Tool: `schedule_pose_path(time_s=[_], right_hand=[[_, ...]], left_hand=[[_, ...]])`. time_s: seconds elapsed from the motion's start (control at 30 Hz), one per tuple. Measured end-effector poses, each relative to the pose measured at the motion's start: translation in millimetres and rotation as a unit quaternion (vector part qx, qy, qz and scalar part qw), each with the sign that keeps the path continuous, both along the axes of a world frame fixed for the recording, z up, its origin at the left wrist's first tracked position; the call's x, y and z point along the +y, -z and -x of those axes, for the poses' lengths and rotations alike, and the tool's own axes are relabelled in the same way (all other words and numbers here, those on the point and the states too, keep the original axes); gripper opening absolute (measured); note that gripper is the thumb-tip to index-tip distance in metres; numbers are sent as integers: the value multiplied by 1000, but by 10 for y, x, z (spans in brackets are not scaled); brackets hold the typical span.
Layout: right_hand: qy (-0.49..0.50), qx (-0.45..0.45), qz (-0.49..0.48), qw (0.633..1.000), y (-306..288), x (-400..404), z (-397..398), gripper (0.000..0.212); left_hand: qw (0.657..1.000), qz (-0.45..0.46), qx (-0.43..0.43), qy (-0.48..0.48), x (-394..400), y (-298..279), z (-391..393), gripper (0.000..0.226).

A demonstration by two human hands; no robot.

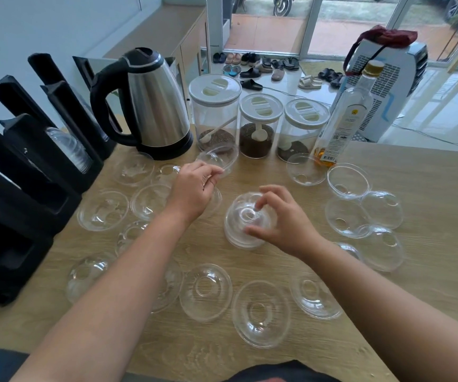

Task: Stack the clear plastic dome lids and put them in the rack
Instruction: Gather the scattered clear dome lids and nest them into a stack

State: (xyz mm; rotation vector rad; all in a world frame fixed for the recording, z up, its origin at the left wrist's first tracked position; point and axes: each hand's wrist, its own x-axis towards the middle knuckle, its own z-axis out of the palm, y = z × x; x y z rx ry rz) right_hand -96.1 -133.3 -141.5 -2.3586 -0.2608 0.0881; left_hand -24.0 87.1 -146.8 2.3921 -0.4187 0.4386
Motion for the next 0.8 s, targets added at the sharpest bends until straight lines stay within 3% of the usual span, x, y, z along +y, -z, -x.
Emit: schedule_pose_path(time_s=[0.17, 0.27, 0.43, 0.8], right_hand=[[6, 40, 1, 999, 158, 84, 23, 71], [-14, 30, 58, 998, 141, 121, -64, 87], [-53, 49, 152, 986, 33, 184, -260, 83], [-66, 51, 184, 979, 41, 208, -292, 86]], left_hand=[[1000, 12, -5, 20, -87, -30, 79, 13], [998, 63, -3, 20, -97, -95, 128, 13], [984, 167, 53, -24, -52, -110, 172, 12], [976, 199, 84, -38, 25, -13, 239, 12]])
